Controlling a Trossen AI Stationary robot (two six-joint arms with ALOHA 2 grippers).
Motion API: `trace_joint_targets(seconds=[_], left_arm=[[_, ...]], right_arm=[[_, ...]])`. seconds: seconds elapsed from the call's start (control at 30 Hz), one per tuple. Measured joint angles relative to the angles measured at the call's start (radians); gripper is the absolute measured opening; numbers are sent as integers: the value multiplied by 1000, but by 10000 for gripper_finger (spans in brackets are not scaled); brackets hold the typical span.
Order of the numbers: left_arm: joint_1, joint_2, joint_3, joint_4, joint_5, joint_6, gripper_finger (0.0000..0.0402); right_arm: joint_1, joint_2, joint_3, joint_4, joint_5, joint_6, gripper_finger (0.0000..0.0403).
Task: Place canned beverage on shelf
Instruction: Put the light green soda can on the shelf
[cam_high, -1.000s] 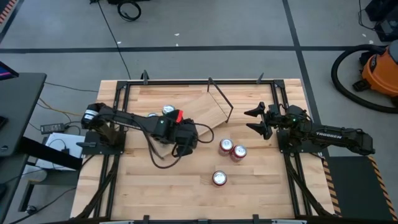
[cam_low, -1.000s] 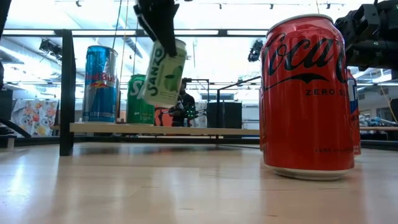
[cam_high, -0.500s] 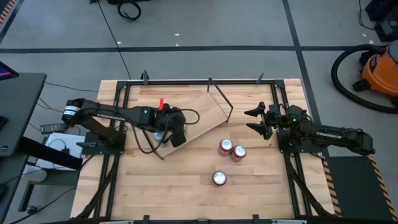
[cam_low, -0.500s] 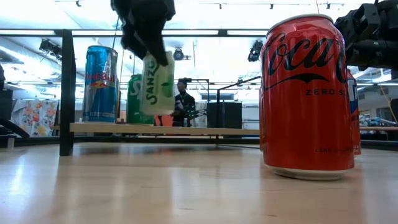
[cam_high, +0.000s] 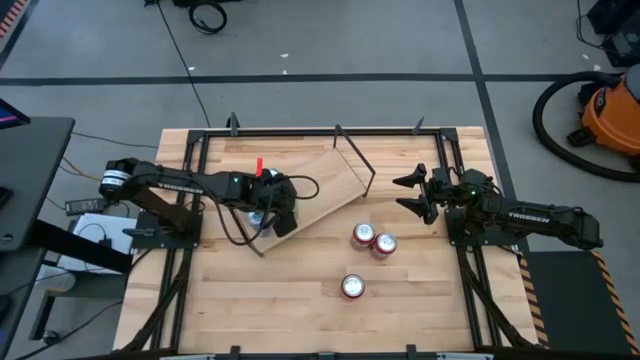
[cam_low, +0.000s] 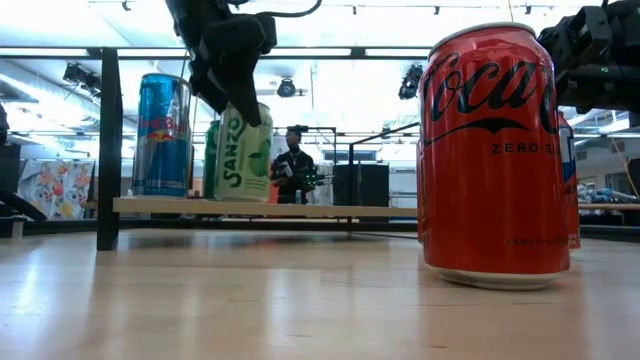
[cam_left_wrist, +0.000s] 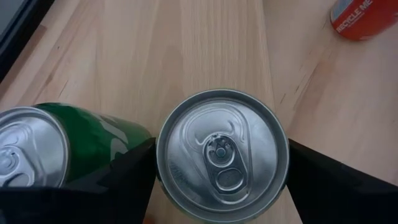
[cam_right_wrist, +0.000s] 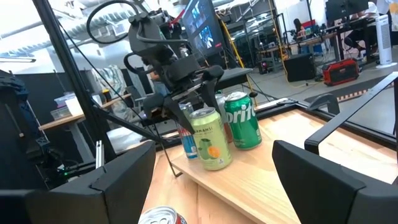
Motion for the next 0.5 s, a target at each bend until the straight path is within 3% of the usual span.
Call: trace_joint_targets(seconds=[0.5], left_arm=[[-2, 0, -1, -7, 2, -6, 344]], right_arm=[[0, 0, 0, 1, 0, 3, 334]])
